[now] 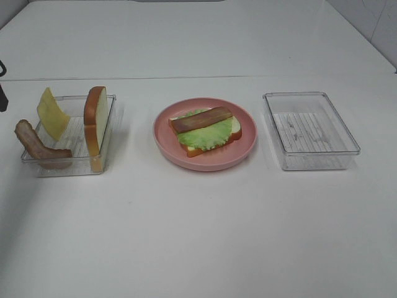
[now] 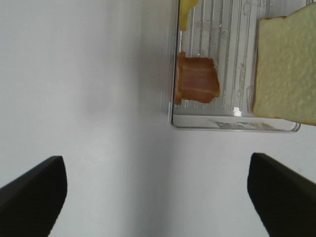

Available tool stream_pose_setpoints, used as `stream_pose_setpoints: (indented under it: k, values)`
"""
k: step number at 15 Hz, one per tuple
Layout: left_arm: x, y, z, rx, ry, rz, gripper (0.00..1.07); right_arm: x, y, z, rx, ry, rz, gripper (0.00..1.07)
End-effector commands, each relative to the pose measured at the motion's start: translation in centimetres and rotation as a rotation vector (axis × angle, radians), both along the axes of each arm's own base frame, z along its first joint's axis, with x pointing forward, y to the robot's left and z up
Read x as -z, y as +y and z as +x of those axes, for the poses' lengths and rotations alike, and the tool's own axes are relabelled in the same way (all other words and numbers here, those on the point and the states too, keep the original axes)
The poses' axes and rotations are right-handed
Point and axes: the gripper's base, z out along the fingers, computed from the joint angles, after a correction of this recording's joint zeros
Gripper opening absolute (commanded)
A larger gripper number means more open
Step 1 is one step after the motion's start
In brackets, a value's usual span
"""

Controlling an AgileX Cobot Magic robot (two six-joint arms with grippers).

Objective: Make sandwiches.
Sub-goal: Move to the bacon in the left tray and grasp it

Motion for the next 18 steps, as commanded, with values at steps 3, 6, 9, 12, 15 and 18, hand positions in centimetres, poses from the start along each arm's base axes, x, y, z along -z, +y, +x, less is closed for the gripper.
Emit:
stream_pose_setpoints:
  k: [3, 6, 9, 12, 15, 18]
  values:
    - [4.5, 0.1, 3.2, 0.002, 0.024, -0.032, 0.91, 0.1, -0.1, -0.3, -0.001, -0.038, -0.006, 0.97]
    - [6.9, 0.1, 4.0, -0.013, 0.051, -0.045, 0.91, 0.1, -0.1, -0.3, -0.001, -0.038, -0.006, 0.97]
    - [8.5, 0.2, 4.5, -0.019, 0.072, -0.047, 0.91, 0.1, -0.1, -0.3, -0.001, -0.038, -0.006, 0.97]
    - [7.7, 0.2, 5.5, -0.022, 0.062, -0.061, 0.83, 0.1, -0.1, -0.3, -0.001, -0.038, -0.006, 0.97]
    - [8.0, 0.1, 5.8, -0.03, 0.056, -0.073, 0.71, 0.1, -0.1, -0.3, -0.001, -0.038, -0.006, 0.97]
    - [8.4, -0.4, 5.9, -0.022, 0.066, -0.082, 0.7, 0.1, -0.1, -0.3, -0.001, -0.038, -0.006, 0.97]
